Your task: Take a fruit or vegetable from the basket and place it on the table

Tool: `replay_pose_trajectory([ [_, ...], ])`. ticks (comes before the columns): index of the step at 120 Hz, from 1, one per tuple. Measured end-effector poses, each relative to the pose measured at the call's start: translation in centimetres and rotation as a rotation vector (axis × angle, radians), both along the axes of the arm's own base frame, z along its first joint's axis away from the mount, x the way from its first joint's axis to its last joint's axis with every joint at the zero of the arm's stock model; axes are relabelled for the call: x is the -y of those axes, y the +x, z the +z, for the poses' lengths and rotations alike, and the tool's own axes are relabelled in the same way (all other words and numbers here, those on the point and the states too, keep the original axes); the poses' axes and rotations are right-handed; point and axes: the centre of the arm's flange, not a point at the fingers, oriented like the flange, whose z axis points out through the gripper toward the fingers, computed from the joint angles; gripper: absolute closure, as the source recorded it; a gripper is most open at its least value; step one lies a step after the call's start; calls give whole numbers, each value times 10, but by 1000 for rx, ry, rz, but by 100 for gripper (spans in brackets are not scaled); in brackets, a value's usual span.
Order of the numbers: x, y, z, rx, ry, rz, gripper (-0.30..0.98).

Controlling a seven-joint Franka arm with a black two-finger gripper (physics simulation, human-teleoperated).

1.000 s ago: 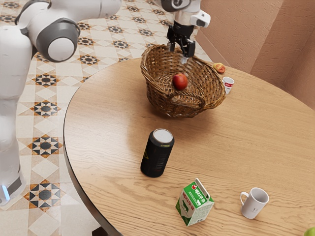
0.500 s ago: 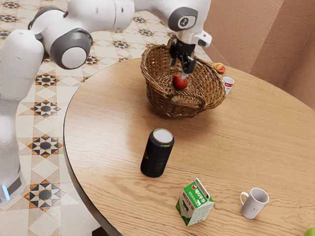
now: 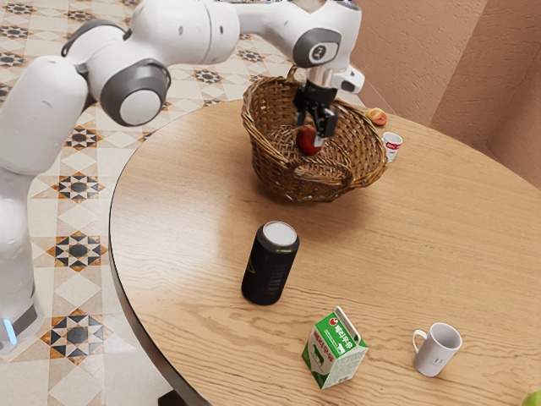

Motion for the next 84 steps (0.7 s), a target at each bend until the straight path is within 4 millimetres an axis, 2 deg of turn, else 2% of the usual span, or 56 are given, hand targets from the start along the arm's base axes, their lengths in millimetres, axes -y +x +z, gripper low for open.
replay_pose_trajectory([
  [15,-5,4,-14,-12,-8,4,0],
  [30,4,13,-32,-22,-27,-14,1],
  [45,6,15,-37,-19,-38,-17,23],
  [56,7,16,-35,-11,-40,-19,29],
  [63,10,11,-13,22,-42,-23,31],
  [72,25,-2,39,97,-40,-46,30],
  [79,61,-6,90,182,-29,-105,31],
  [84,103,-5,134,269,-15,-171,30],
])
